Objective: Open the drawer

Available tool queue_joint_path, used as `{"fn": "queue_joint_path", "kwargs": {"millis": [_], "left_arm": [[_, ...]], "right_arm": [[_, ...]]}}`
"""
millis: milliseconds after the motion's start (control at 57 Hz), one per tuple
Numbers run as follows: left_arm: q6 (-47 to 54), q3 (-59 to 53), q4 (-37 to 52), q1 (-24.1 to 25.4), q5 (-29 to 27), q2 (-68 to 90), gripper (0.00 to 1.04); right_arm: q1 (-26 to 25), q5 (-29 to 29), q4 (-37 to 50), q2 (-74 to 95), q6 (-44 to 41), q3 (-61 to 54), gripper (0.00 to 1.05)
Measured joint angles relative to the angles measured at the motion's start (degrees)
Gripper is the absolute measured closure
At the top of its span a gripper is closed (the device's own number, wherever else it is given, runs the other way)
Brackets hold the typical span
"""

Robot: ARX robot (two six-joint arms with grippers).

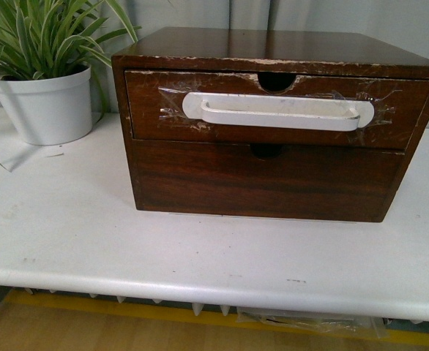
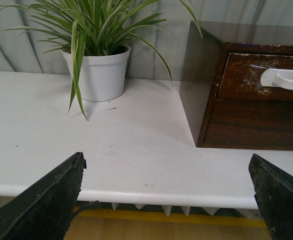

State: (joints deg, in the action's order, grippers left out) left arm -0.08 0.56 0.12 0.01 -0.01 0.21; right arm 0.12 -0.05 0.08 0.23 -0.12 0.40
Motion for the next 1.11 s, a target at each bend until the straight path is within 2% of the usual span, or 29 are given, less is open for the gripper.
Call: {"fn": "queue_joint_path", "kwargs": {"millis": [754,825,877,912,965,1105], "left_arm": [[0.0,0.0,0.0,0.0,0.0,0.0,0.06],[-0.2,0.1,-0.3,-0.2,-0.5,0.2,0.06],[-4.2,2.7,-7.5,-2.6,-7.2,3.5,0.06],[-6.6,4.0,-10.5,-3.9,-9.9,6.2,0.06],[-7.8,5.0,-11.5,-5.5,-10.3,9.2,0.06],[-5.6,8.4,-7.3,-8.4,-6.3,17.4,0.06]], "right_arm": [[0.0,0.0,0.0,0.0,0.0,0.0,0.09],[1.6,5.2,-5.1,2.3,1.5,1.7,0.09],[2.7,7.9,-8.2,6.2,1.7,3.6,0.09],[2.8,7.1,-8.3,7.9,1.6,4.2,0.09],[2.5,4.5,-8.7,10.6,0.9,5.8,0.09],[0.2,-3.9,-9.5,19.0,-4.1,12.2,0.09]]}}
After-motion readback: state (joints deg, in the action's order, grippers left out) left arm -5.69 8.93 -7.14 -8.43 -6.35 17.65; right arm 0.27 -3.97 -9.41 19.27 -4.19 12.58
